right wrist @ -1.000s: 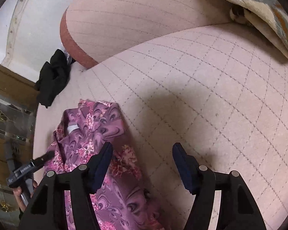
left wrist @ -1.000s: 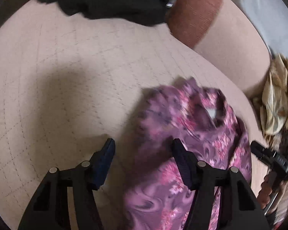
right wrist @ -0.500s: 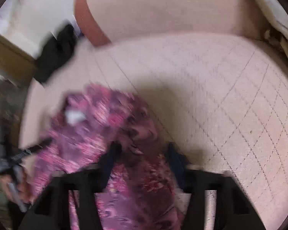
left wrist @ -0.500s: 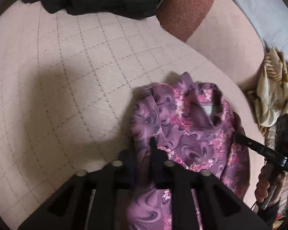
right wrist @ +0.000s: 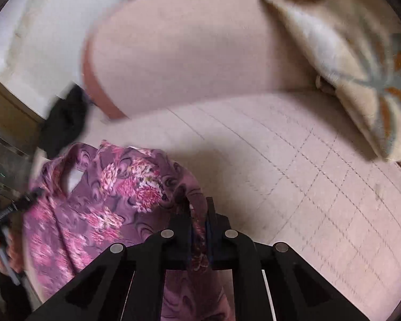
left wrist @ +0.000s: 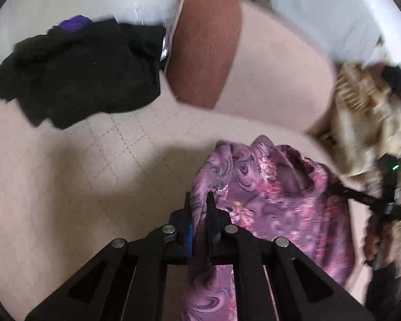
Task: Fold small clothes
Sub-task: 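Fold the collar edge toward the hem with both tools and release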
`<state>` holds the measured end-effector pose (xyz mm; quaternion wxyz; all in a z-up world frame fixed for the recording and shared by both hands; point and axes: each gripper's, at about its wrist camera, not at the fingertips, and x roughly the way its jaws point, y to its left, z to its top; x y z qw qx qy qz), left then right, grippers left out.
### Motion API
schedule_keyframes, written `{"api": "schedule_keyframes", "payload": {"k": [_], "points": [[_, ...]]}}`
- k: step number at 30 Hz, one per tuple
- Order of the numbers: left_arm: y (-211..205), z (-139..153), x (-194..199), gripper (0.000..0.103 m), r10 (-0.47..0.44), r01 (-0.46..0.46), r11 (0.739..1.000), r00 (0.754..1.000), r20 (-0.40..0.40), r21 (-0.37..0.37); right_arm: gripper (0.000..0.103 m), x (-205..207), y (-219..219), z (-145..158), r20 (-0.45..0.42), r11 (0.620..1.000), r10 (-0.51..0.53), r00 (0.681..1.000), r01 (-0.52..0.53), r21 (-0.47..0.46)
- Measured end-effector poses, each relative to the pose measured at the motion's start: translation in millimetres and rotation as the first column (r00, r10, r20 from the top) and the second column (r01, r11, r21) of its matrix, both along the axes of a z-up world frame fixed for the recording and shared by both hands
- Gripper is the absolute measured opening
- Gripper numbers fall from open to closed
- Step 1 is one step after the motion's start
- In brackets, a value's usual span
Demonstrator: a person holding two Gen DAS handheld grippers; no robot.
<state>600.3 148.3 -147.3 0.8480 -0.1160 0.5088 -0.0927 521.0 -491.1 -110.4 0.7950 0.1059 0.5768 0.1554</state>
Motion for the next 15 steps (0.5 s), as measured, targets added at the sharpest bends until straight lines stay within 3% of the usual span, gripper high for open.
{"api": "schedule_keyframes", "payload": {"k": [2, 4, 6, 7, 8, 9, 12, 13, 15], "points": [[2, -42, 14, 0.008, 0.042, -0.041, 0.999, 0.992, -0.117, 0.008, 0.008, 9, 6, -34, -0.059, 0.999, 0.026, 0.998, -0.028, -0.032], [8, -54, 4, 0.012, 0.105, -0.108, 0.993, 0.991, -0.083, -0.037, 0.011, 6, -1, -36, -0.022, 1.000, 0.020, 1.000, -0.019, 0.022], [10, -45, -8, 0.016, 0.106, -0.106, 0.994, 0.991, -0.084, -0.002, 0.024, -2, -13, -30, -0.053, 0.999, -0.043, 0.998, 0.045, 0.030], [10, -39, -12, 0.026, 0.117, -0.115, 0.993, 0.990, -0.075, 0.034, 0.035, -7, -15, -21, -0.046, 0.998, -0.069, 0.997, 0.068, -0.005], [12, -30, -20, 0.036, 0.142, -0.137, 0.987, 0.988, -0.054, 0.081, 0.037, -13, -14, -14, -0.027, 0.997, -0.070, 0.997, 0.069, -0.037], [15, -21, -32, 0.039, 0.168, -0.162, 0.979, 0.985, -0.039, 0.119, 0.040, -24, -14, -2, -0.001, 0.997, -0.058, 0.998, 0.057, -0.059], [22, 11, -90, 0.050, 0.182, -0.183, 0.973, 0.983, 0.018, 0.139, 0.060, -73, -16, 31, 0.031, 0.999, -0.051, 0.998, 0.052, -0.010], [25, 22, -121, 0.060, 0.182, -0.186, 0.971, 0.983, 0.041, 0.149, 0.064, -100, -21, 44, 0.045, 0.997, -0.071, 0.996, 0.070, 0.019], [25, 37, -167, 0.062, 0.181, -0.191, 0.965, 0.981, 0.073, 0.180, 0.070, -148, -30, 60, 0.050, 0.994, -0.082, 0.995, 0.078, 0.081]]}}
